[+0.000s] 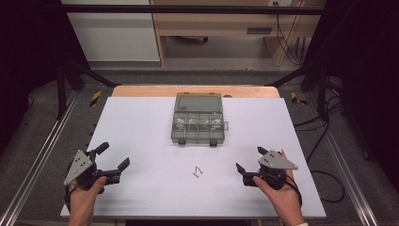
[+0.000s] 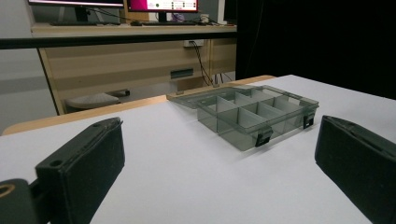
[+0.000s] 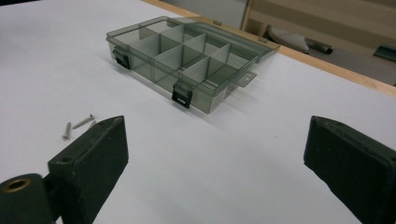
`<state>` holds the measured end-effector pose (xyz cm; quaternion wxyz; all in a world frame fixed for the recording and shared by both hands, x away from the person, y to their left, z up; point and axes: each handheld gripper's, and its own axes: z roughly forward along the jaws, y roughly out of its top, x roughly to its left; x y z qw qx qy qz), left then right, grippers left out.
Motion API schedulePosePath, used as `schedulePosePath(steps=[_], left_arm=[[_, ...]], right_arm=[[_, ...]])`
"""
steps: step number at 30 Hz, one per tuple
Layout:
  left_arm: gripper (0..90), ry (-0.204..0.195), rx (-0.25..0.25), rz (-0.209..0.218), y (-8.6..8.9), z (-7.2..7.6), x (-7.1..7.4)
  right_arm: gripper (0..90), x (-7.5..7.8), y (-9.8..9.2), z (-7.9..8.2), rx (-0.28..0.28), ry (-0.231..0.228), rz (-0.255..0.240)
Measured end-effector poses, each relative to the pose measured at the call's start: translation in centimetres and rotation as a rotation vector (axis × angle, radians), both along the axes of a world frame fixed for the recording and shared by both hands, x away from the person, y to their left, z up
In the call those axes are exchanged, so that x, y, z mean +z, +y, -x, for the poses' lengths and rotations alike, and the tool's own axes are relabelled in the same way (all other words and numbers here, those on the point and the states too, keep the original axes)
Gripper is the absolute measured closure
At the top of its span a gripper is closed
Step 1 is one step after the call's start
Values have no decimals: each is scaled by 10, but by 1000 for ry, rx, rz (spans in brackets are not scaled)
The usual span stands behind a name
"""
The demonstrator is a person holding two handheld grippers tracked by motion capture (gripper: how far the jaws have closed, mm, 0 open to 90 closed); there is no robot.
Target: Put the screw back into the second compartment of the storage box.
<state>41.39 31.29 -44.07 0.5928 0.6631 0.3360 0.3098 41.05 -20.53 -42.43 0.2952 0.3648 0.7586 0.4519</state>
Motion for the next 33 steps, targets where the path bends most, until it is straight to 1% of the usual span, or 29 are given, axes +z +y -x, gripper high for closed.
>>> schedulePosePath(steps=[1,2,3,4,5,6,8,10,11,12,14,15,16,18,20,21,22,24,25,27,28,29,32,33], left_arm=[[13,-1,2,-3,-1,0,0],[13,-1,2,-3,-1,0,0],[13,-3,2,-8,-1,0,0],[13,-4,0,-9,-2,0,1],[13,-4,0,-9,-2,0,1],[13,-4,-2,-8,-2,1,1],[13,-5,0,-11,-2,1,1],[13,-4,-3,-8,-2,1,1],[13,-5,-1,-9,-3,1,0],[13,-6,-2,-10,-3,1,0],[13,-9,-5,-15,-4,1,1],[12,-5,-8,-16,-4,0,0],[11,-5,-8,-16,-4,0,0],[11,-6,-11,-16,-5,1,0],[11,-6,-12,-16,-6,1,1],[11,-6,-13,-21,-7,1,1],[11,-6,-13,-21,-7,1,1],[11,-9,-18,-26,-8,1,1],[10,-8,-19,-33,-10,2,1],[10,-12,-18,-33,-11,2,1],[10,-12,-18,-33,-11,2,1],[10,-10,-15,-28,-11,2,1],[10,-7,-12,-30,-12,2,1],[10,-7,-11,-29,-12,2,2]], right_arm=[[59,3,2,0,2,18,1],[59,3,2,0,2,18,1],[49,9,6,-2,0,68,26],[49,11,8,-3,-3,90,47],[49,11,8,-3,-3,90,47],[50,16,14,-4,10,111,84],[50,19,19,-6,20,146,121],[62,21,26,-9,16,193,161],[62,21,26,-9,16,193,161],[63,22,32,-14,20,235,168],[64,22,34,-16,26,242,165],[66,22,42,-19,33,263,187],[66,22,42,-19,33,263,187],[70,23,52,-22,46,276,211],[71,23,56,-22,49,277,217],[71,23,62,-24,50,304,232],[71,23,62,-24,50,304,232],[76,23,68,-25,51,322,250],[78,24,75,-25,52,341,266],[83,23,81,-25,62,364,270],[83,23,81,-25,62,364,270],[87,23,84,-26,60,383,267],[90,21,87,-29,58,392,279],[90,21,88,-31,58,400,275]])
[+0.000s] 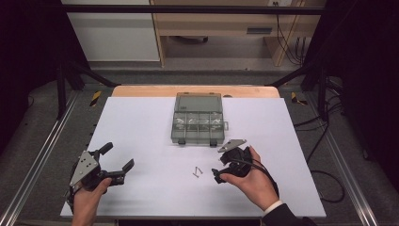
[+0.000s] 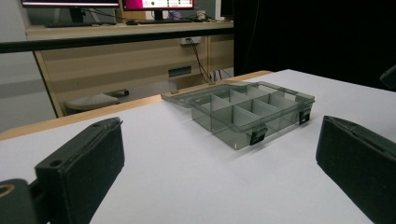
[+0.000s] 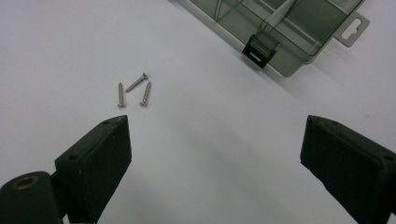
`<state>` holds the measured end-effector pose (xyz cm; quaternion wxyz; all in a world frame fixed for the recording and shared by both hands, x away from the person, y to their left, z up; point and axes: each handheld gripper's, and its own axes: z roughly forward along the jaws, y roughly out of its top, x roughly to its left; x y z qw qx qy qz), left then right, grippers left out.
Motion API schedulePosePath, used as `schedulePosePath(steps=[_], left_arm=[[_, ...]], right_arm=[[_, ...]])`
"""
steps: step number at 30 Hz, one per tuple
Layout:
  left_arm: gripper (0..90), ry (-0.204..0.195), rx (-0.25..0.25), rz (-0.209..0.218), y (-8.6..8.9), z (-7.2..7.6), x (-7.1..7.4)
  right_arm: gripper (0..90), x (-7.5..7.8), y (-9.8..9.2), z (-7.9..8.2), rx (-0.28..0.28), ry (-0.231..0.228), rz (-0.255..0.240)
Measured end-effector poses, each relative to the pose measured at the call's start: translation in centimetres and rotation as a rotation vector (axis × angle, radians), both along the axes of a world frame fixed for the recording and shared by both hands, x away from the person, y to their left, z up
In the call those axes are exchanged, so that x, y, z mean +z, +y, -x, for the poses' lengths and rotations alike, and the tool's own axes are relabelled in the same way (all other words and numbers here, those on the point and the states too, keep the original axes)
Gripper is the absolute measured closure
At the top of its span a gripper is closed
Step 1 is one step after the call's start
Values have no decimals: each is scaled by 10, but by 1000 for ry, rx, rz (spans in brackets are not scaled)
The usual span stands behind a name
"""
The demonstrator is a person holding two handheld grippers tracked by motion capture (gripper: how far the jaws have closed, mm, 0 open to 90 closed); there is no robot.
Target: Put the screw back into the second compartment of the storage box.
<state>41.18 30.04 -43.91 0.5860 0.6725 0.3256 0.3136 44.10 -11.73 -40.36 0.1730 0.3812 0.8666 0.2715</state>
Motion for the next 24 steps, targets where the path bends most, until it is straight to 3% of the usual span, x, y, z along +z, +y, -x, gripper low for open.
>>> schedulePosePath(steps=[6,13,24], left_arm=[[10,1,-10,-7,-2,1,0],[10,2,-7,8,-1,2,0],[10,7,-30,-17,-5,4,-1]], right_arm=[[88,-8,10,-5,-6,15,-4],[99,-16,24,-8,-7,45,33],[108,-25,45,-18,1,104,77]])
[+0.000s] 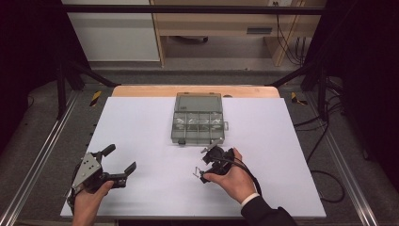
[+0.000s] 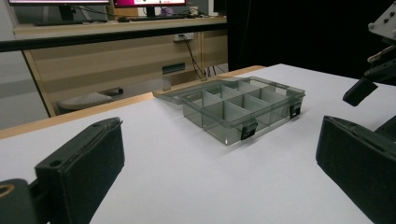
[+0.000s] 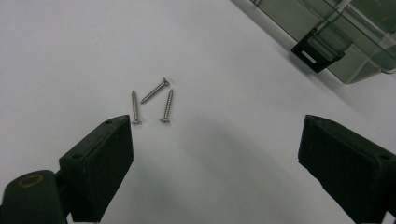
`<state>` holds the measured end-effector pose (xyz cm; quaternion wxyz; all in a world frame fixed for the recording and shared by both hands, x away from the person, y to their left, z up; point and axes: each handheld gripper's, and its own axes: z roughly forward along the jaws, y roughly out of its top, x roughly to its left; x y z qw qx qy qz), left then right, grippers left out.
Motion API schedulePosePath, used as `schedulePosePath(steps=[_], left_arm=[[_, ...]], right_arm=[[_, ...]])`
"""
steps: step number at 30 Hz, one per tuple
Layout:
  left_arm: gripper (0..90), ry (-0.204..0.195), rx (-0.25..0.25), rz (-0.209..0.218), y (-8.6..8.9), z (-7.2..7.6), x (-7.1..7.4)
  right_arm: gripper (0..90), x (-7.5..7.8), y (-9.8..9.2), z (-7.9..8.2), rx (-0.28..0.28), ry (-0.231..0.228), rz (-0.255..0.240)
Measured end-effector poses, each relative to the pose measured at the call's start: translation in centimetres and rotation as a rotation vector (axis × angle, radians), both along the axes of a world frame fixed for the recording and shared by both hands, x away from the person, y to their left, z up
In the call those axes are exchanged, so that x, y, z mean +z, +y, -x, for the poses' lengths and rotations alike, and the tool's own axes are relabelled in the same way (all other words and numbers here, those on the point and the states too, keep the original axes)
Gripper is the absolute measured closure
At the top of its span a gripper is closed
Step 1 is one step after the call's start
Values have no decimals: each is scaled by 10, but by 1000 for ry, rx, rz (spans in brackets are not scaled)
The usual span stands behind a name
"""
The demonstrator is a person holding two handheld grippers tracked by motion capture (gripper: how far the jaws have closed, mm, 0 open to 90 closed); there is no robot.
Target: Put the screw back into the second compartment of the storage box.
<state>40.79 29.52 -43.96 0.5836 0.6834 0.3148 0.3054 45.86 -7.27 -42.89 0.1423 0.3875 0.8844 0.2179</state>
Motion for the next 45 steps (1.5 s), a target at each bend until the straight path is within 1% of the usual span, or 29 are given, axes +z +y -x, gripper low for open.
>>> schedulePosePath(steps=[5,6,10,11,13,15,17,18,19,20,21,22,23,24,25,26,27,28,29,30,31,33,34,37,40,41,43,44,45], left_arm=[[10,4,-4,-2,-1,0,0],[10,4,-5,-3,-1,0,-1],[10,9,-6,-7,-1,0,-1],[10,9,-7,-6,-1,-1,-1],[10,9,-7,-5,-1,-1,-1],[10,11,-9,-4,-2,-1,-1],[10,11,-13,-7,-2,-1,-2],[11,12,-17,-9,-3,-1,-2],[11,12,-17,-9,-3,-1,-2],[11,12,-20,-11,-3,-1,-2],[12,13,-20,-13,-3,-1,-2],[13,14,-20,-13,-3,-1,-2],[13,15,-20,-12,-3,-1,-2],[13,15,-20,-13,-3,-1,-2],[13,16,-20,-13,-4,-1,-2],[13,15,-19,-12,-4,-1,-2],[13,17,-20,-13,-4,-1,-2],[13,17,-20,-13,-4,-1,-2],[13,17,-20,-14,-4,-1,-2],[13,17,-19,-13,-4,-1,-2],[13,17,-19,-13,-4,-1,-2],[13,17,-19,-13,-3,-2,-2],[13,17,-19,-13,-3,-2,-2],[13,17,-19,-13,-3,-2,-2],[14,16,-18,-14,-4,-1,-2],[14,15,-18,-13,-4,-1,-2],[14,15,-21,-15,-4,-1,-2],[14,17,-20,-17,-4,-1,-2],[14,17,-21,-18,-4,-1,-2]], right_arm=[[125,-3,0,-1,0,10,2],[144,-4,1,-2,-13,6,9],[175,-5,1,-4,-19,10,13],[223,-5,3,-5,-23,17,2],[237,-6,4,-6,-13,11,1],[272,-7,7,-6,-16,20,-7],[312,-8,10,-7,-13,32,-10],[356,-9,12,-8,-5,30,-9],[356,-9,12,-8,-5,30,-9],[380,-9,13,-8,-1,30,-8],[410,-9,14,-8,-5,39,-12],[475,-9,15,-8,-3,47,-13],[475,-9,15,-8,-3,47,-13],[526,-10,17,-9,2,59,-13],[552,-10,18,-8,-9,74,-18],[575,-10,19,-8,-6,82,-15],[589,-11,19,-8,-8,87,-19],[604,-11,18,-10,14,82,-15],[622,-11,20,-10,3,99,-27],[637,-11,21,-10,3,105,-29],[657,-12,22,-10,-11,115,-33],[692,-13,22,-12,-2,117,-37],[704,-13,23,-12,-12,128,-43],[721,-16,23,-13,-2,123,-32],[746,-17,25,-13,-20,142,-39],[755,-18,25,-13,-16,138,-41],[768,-19,26,-14,-25,142,-42],[783,-21,28,-14,-28,151,-41],[792,-22,28,-14,-24,150,-39]])
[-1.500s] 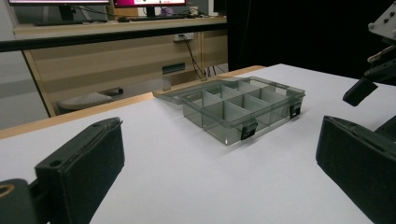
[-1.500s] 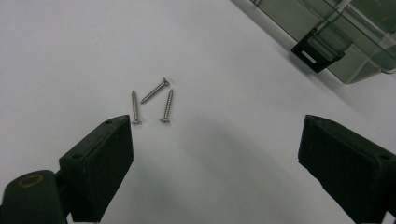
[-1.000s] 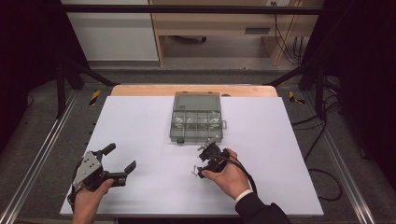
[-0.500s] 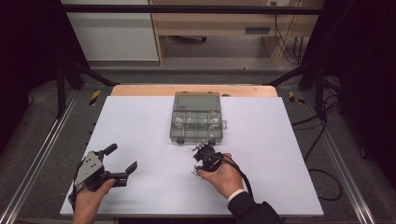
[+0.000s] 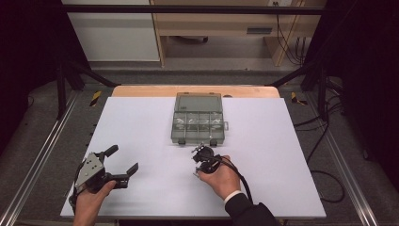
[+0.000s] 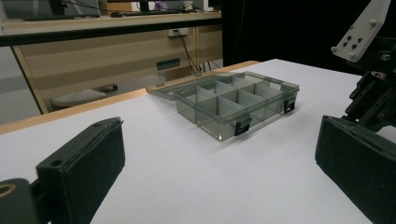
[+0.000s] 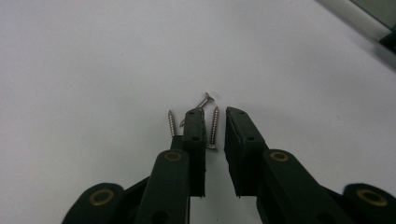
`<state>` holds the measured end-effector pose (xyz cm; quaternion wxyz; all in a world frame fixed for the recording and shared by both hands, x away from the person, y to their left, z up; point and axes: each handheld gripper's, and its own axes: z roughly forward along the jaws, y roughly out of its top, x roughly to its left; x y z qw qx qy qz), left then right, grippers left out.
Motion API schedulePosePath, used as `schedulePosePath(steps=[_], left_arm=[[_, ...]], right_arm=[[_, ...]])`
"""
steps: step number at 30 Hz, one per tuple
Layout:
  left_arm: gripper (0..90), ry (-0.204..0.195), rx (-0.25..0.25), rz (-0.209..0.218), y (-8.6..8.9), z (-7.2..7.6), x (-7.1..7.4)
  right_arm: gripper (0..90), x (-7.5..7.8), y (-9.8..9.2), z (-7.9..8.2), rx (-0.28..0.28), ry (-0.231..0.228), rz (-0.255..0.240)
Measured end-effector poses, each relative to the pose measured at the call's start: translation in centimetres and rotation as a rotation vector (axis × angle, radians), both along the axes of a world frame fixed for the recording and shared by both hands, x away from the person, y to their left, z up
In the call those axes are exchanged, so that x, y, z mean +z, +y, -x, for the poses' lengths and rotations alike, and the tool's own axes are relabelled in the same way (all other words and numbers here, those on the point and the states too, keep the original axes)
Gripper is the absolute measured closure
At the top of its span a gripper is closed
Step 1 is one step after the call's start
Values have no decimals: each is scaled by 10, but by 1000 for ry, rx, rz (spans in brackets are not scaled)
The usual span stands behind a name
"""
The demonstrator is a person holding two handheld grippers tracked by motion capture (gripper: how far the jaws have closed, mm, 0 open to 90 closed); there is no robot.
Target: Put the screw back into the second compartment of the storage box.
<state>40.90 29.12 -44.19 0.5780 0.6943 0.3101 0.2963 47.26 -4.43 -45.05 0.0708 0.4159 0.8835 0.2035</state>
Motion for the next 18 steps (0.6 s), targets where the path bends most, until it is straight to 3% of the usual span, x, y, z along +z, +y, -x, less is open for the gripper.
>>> schedulePosePath(steps=[8,18], left_arm=[[15,0,-3,-3,0,0,0],[16,0,-3,-2,0,0,0]], right_arm=[[878,-2,2,-2,9,-7,8],[881,-2,0,-1,7,2,-1]])
